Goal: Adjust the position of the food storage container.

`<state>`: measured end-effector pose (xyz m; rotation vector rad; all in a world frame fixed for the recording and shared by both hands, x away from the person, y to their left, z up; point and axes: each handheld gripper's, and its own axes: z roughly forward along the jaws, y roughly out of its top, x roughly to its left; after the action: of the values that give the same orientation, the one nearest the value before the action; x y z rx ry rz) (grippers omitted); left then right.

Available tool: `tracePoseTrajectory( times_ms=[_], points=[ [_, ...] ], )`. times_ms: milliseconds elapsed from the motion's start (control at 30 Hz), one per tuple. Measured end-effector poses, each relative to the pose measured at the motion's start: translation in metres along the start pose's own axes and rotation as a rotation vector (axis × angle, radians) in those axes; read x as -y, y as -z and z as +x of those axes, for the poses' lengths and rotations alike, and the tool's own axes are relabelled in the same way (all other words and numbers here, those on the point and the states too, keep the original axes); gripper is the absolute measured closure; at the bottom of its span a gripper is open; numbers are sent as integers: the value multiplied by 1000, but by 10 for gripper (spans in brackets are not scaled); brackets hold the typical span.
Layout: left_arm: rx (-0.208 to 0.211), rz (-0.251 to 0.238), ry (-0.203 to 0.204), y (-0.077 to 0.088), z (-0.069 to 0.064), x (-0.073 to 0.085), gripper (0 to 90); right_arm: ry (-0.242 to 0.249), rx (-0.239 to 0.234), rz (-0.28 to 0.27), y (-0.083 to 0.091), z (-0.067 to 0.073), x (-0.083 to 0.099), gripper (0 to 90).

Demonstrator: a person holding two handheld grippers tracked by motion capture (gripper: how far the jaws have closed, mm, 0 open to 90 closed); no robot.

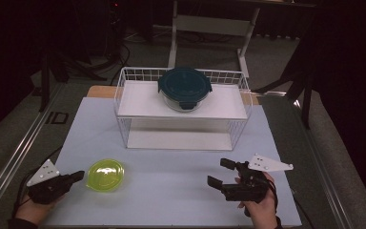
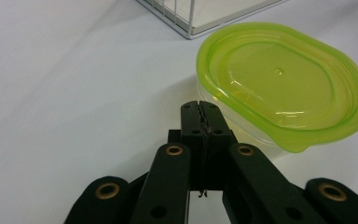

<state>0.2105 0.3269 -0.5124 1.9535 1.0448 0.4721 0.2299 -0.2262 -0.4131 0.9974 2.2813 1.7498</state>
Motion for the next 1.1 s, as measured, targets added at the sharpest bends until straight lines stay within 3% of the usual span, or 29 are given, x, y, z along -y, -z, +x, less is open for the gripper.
tracePoseTrajectory(
  times_ms=[267,800,1100],
  points=[
    [26,-6,-10,-6,-4,-1,893,-13,0,1,0,-3,2,147],
    [128,26,-87,-48,-35,-27,892,-19,2,3,2,-4,2,149],
    [100,53,-75,-47,-31,-25,893,-23,5,3,5,-5,3,149]
  ],
)
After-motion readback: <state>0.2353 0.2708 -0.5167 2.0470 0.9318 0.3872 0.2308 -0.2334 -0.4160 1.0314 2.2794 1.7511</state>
